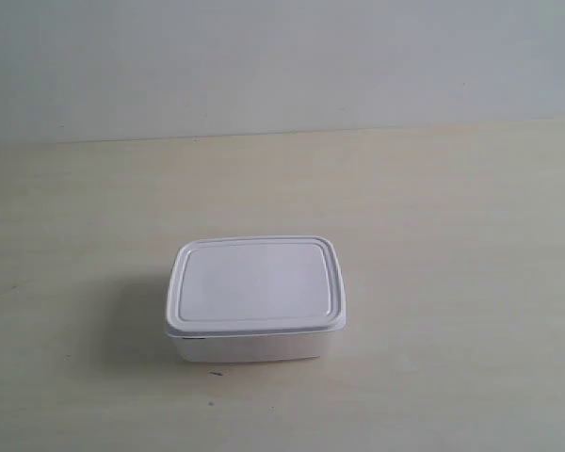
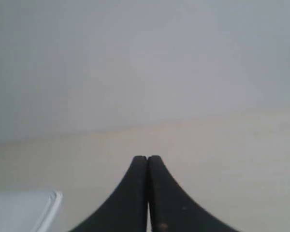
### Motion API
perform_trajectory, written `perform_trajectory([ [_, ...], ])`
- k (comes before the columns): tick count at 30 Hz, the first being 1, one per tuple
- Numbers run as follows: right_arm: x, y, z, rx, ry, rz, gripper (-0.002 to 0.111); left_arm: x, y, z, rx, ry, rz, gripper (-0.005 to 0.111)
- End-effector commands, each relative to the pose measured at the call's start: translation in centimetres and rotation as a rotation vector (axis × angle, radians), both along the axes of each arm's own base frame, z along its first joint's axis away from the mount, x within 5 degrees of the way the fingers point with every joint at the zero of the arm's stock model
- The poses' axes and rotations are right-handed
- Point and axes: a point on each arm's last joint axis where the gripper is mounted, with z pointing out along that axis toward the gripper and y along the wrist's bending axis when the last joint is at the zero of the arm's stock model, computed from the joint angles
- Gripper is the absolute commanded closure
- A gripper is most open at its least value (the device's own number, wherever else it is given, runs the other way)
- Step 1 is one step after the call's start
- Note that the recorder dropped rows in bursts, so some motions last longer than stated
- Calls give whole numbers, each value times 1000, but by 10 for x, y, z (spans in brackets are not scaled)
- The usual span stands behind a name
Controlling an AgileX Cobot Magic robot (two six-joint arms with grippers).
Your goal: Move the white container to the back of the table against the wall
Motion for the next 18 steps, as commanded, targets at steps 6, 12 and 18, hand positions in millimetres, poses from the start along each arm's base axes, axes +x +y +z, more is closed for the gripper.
perform_trajectory([
  [6, -10, 2, 39, 152, -442, 60, 108, -6, -8, 33, -155, -75, -77, 107],
  [12, -4, -4, 69, 51, 83, -34, 108, 17, -14, 71, -123, 284, -201, 107],
  [18, 41, 2, 124, -53, 374, -44, 108, 71, -4, 110, 1, 634, -290, 107],
])
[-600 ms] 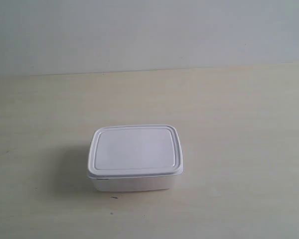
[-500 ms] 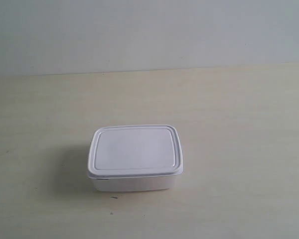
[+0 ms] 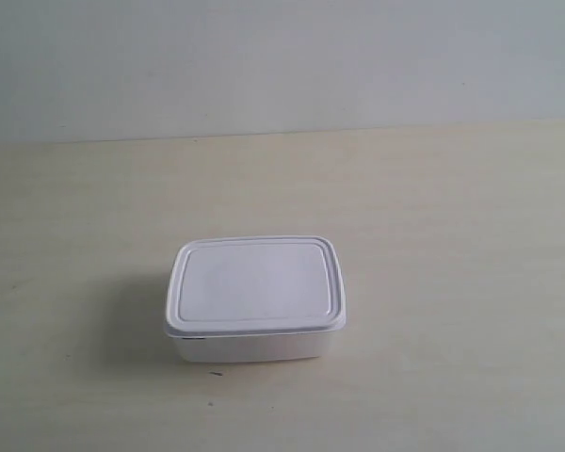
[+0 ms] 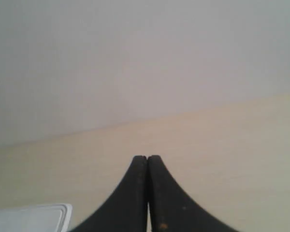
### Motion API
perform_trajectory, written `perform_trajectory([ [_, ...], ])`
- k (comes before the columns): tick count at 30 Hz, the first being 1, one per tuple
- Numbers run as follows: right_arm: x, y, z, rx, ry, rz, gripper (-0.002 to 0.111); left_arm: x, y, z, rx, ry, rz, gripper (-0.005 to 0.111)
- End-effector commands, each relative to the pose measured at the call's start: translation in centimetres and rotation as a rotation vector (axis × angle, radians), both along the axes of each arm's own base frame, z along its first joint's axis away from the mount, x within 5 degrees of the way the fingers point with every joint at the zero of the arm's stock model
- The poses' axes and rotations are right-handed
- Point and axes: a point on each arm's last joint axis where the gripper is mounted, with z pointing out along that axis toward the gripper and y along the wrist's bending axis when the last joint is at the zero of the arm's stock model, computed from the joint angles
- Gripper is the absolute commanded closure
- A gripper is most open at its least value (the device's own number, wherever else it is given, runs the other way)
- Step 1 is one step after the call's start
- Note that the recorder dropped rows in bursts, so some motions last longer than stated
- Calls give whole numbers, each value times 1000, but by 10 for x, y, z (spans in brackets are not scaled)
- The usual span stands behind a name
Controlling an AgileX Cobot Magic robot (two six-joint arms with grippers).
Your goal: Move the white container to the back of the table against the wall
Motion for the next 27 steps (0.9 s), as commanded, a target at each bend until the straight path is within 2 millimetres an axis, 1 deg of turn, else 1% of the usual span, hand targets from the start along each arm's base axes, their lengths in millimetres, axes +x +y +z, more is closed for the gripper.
perform_trajectory([
  [1, 35, 6, 31, -115, 219, 34, 108, 37, 4, 28, 78, 154, -103, 107],
  [3, 53, 13, 47, -135, 297, 90, 108, 53, 3, 39, 74, 214, -159, 107],
  [6, 79, 28, 67, -88, 328, 197, 108, 71, 0, 50, 85, 276, -232, 107],
  [8, 92, 36, 73, -48, 336, 255, 108, 79, -4, 53, 87, 273, -268, 107],
  [10, 108, 47, 72, 1, 388, 336, 108, 84, -14, 52, 94, 272, -331, 107],
  [13, 131, 71, 62, 6, 515, 449, 108, 86, -37, 48, 100, 294, -456, 107],
  [15, 142, 92, 52, -12, 615, 531, 108, 87, -54, 44, 89, 310, -537, 107],
  [18, 154, 122, 36, -28, 752, 608, 108, 92, -74, 35, 43, 371, -593, 107],
  [20, 159, 137, 21, -40, 841, 640, 108, 97, -85, 26, 4, 429, -605, 107],
  [24, 163, 154, -14, -75, 1031, 677, 108, 106, -114, 6, -64, 542, -680, 107],
  [27, 166, 161, -34, -56, 1113, 683, 108, 112, -133, -12, -76, 620, -726, 107],
])
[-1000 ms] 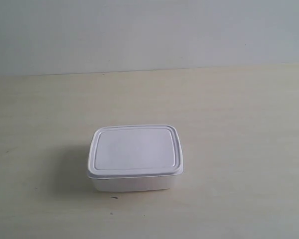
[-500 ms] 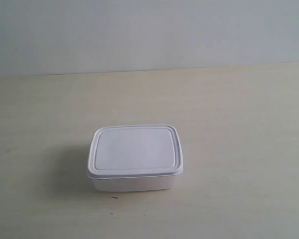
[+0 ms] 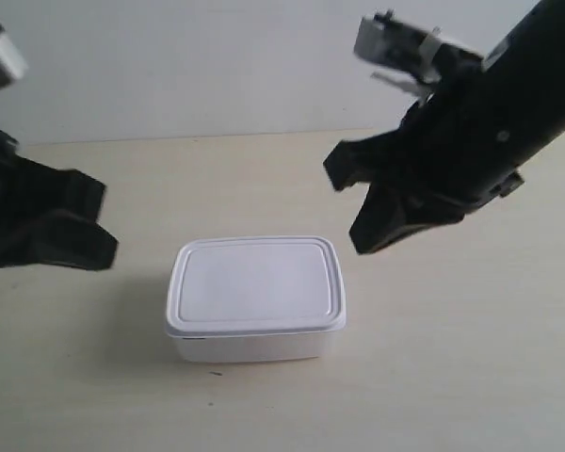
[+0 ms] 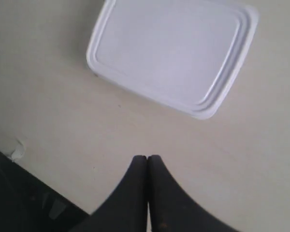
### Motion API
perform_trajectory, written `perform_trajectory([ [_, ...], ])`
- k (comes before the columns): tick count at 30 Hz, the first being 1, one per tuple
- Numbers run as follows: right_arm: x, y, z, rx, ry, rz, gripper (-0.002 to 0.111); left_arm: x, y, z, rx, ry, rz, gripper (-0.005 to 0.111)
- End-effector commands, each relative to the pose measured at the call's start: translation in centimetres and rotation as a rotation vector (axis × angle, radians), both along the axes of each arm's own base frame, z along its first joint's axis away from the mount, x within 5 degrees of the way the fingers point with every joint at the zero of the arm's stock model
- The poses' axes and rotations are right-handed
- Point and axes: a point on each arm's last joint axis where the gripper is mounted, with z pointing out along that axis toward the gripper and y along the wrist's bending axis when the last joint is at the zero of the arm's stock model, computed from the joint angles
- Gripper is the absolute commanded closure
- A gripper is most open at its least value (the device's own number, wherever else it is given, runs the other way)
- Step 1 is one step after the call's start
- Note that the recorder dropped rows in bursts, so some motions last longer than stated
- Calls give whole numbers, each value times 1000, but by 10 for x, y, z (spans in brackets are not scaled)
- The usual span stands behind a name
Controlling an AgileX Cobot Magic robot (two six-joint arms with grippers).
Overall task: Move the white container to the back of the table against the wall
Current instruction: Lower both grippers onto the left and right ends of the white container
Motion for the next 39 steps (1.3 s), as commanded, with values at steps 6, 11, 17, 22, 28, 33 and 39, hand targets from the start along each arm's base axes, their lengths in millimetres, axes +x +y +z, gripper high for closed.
perform_trajectory([
  [6, 3, 10, -50, -40, 167, -1, 108, 17, -54, -51, -11, 206, -67, 107],
  [11, 1, 9, -72, -48, 199, -23, 108, 30, -65, -80, 1, 279, -41, 107],
  [17, 11, 13, -100, -57, 204, -52, 108, 43, -71, -113, 45, 334, -11, 107],
  [22, 14, 23, -116, 6, 262, -28, 108, 52, -73, -132, 62, 336, 19, 107],
  [28, 19, 25, -134, -19, 291, -43, 108, 59, -74, -138, 59, 300, 45, 107],
  [33, 24, 26, -150, -37, 305, -66, 108, 61, -75, -149, 66, 336, 80, 107],
  [39, 27, 26, -154, -38, 288, -81, 108, 65, -75, -161, 75, 341, 104, 107],
])
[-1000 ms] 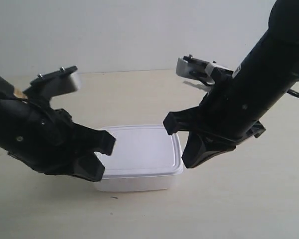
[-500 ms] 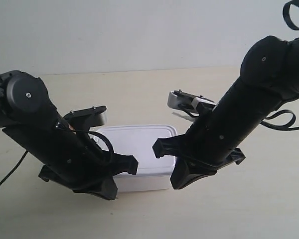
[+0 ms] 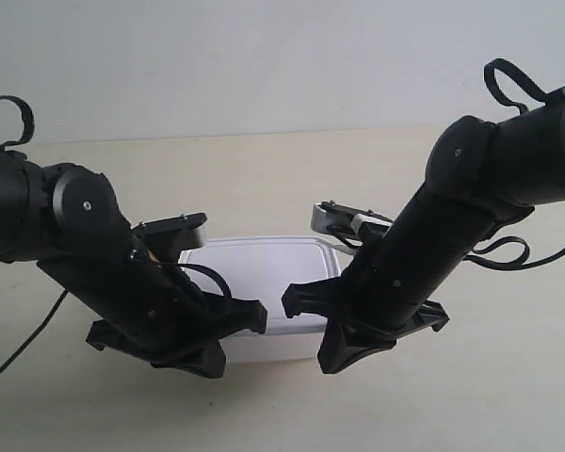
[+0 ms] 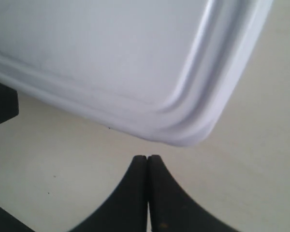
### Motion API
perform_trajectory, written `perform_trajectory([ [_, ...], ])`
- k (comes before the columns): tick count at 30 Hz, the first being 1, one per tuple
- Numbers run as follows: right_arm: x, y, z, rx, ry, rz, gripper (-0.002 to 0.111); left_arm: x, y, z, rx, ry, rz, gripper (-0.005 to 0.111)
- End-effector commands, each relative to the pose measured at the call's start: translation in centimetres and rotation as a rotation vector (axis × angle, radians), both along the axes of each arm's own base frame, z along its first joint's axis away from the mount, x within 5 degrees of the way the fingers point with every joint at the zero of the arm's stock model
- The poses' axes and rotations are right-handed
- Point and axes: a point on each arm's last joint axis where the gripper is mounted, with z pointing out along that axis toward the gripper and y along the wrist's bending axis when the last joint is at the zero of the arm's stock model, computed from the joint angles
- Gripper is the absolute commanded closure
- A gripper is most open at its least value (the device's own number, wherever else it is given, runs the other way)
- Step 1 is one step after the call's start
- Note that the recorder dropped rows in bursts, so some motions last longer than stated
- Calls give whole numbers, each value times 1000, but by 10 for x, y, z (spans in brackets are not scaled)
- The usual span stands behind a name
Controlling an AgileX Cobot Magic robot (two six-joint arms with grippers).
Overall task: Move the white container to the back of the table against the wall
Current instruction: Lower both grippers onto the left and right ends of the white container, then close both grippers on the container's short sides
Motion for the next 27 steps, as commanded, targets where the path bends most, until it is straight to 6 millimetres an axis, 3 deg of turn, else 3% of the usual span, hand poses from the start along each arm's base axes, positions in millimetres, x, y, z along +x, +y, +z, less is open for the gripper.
perform_trajectory([
  [1, 3, 0, -1, 3, -33, -8, 108, 4, -2, -4, -11, -7, 43, 107],
  [13, 9, 1, 0, 11, -91, -52, 108, 9, -2, -7, -14, -38, 73, 107],
  [27, 24, 1, -5, -1, -222, -111, 108, 23, 4, -32, 20, -68, 131, 107],
])
